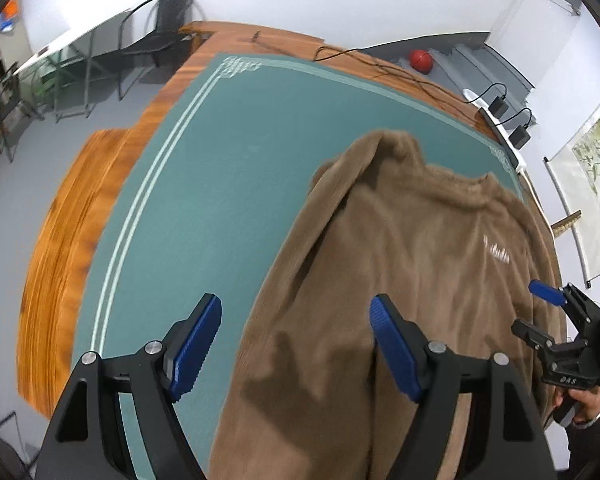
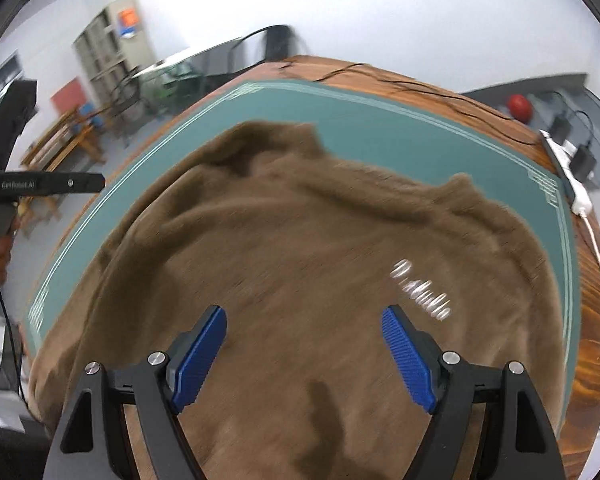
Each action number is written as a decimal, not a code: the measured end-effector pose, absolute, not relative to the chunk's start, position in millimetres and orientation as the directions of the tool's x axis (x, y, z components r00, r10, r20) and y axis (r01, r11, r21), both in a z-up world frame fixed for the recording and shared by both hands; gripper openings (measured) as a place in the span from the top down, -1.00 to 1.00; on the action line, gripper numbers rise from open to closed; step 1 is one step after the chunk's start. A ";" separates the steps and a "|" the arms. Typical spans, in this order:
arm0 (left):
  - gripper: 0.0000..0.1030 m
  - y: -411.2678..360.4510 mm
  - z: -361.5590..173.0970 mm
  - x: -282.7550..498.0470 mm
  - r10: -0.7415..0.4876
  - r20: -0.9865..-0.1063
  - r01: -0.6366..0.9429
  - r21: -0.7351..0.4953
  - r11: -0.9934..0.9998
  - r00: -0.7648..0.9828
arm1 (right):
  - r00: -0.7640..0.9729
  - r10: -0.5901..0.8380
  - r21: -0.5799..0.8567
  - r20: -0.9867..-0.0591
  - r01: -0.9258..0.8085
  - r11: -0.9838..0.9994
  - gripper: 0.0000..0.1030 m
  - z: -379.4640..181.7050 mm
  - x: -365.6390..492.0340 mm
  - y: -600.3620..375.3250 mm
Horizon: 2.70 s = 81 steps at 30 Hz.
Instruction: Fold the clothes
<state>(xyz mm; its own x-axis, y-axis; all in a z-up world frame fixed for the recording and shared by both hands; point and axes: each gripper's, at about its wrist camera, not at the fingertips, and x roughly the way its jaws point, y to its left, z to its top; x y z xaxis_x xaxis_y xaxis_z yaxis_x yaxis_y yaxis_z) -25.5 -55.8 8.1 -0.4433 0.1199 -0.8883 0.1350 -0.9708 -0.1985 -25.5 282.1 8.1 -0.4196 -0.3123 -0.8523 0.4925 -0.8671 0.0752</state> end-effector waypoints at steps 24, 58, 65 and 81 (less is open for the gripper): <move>0.21 -67.1 -83.5 117.3 0.121 -0.928 0.216 -0.206 -0.954 -0.353 | -0.346 -0.310 0.097 -0.885 0.515 -0.852 -0.59 -25.3 61.9 296.2; -0.03 -155.7 -4.2 61.1 -0.208 -0.863 0.438 -0.017 -0.899 -0.461 | -0.334 -0.214 0.065 -0.918 0.405 -0.912 -0.59 -53.2 61.1 315.6; -0.22 -115.6 -9.5 95.1 0.031 -0.864 0.245 -0.177 -0.953 -0.503 | -0.333 -0.201 0.053 -0.922 0.405 -0.913 -0.59 -52.2 61.5 315.0; -0.16 -4.1 -79.8 142.5 0.326 -0.888 0.011 -0.348 -0.937 -0.325 | -0.341 -0.216 0.042 -0.915 0.451 -0.891 -0.59 -41.0 83.4 322.8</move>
<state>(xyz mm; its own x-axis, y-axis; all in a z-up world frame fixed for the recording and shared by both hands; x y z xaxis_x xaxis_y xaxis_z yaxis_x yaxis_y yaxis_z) 142.5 -4.1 -79.8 -0.3248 0.3259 -0.8879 0.0110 -0.9374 -0.3481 83.4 322.8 -41.0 -0.3408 -0.2158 -0.9150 0.4513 -0.8914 0.0421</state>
